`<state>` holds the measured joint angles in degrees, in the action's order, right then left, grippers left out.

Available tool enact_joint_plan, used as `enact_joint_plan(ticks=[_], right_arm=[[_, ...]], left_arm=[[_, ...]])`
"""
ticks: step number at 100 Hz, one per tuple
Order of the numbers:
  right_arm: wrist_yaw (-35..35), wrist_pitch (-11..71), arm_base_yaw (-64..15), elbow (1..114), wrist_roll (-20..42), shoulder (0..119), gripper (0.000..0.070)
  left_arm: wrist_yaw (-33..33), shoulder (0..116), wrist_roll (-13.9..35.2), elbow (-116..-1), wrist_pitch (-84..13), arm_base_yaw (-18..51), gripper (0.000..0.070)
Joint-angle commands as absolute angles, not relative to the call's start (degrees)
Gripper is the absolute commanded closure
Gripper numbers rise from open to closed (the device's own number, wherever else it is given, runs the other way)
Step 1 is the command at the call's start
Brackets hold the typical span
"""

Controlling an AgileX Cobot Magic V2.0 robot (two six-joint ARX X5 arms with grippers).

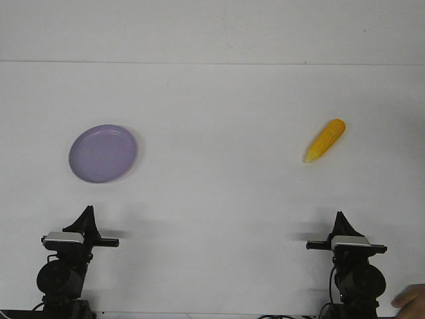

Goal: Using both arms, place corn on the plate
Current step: 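Move the left gripper toward the lavender plate's near edge, then grip the rim of the lavender plate with the left gripper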

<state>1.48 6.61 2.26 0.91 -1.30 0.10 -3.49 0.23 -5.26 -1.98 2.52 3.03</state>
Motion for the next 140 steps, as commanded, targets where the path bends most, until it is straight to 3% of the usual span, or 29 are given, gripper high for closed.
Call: enact_joint_plan(ticks=[1, 46, 61, 72, 84, 92, 96, 100, 104, 108, 121, 129, 140], right_arm=[[1.5, 6.0, 2.3, 0.7, -1.1, 0.1, 0.0687], [1.5, 6.0, 2.3, 0.7, -1.1, 0.1, 0.0687], [1.5, 6.0, 2.3, 0.7, -1.1, 0.1, 0.0687], [1.5, 6.0, 2.3, 0.7, -1.1, 0.1, 0.0687], [1.5, 6.0, 2.3, 0.7, -1.1, 0.1, 0.0687], [1.5, 6.0, 2.3, 0.7, -1.1, 0.1, 0.0687], [1.5, 6.0, 2.3, 0.7, -1.1, 0.1, 0.0687], [1.5, 6.0, 2.3, 0.7, -1.1, 0.1, 0.0687], [1.5, 6.0, 2.3, 0.7, -1.1, 0.1, 0.0687], [1.5, 6.0, 2.3, 0.7, -1.1, 0.1, 0.0687], [1.5, 6.0, 2.3, 0.7, -1.1, 0.1, 0.0687], [1.5, 6.0, 2.3, 0.7, -1.1, 0.1, 0.0687], [1.5, 6.0, 2.3, 0.7, -1.1, 0.1, 0.0687]], left_arm=[[-3.4, 0.2, -5.8, -0.8, 3.1, 3.0, 0.0685], [-3.4, 0.2, -4.3, -0.8, 3.1, 3.0, 0.0685], [-3.4, 0.2, 7.1, -0.8, 3.4, 3.0, 0.0686], [-3.1, 0.2, 9.0, -0.8, 4.1, 3.0, 0.0686], [-2.5, 0.2, 17.3, -1.9, 4.1, 3.0, 0.0689], [-2.3, 0.8, 19.4, -5.8, 1.8, 3.0, 0.0681], [-1.7, 1.8, 19.2, -8.5, 0.4, 3.0, 0.0632], [-1.3, 3.4, 18.9, -11.7, -1.1, 3.0, 0.0519], [-1.3, 5.3, 18.9, -15.1, -3.3, 3.0, 0.0352], [-1.4, 7.8, 18.7, -19.1, -6.5, 3.0, 0.0271], [-4.6, 18.2, 14.9, -32.3, -18.6, 2.9, 0.0256], [-8.6, 25.6, 12.6, -38.8, -23.2, 2.7, 0.0153], [-11.5, 36.3, 10.6, -45.4, -26.2, 0.7, 0.0152]])
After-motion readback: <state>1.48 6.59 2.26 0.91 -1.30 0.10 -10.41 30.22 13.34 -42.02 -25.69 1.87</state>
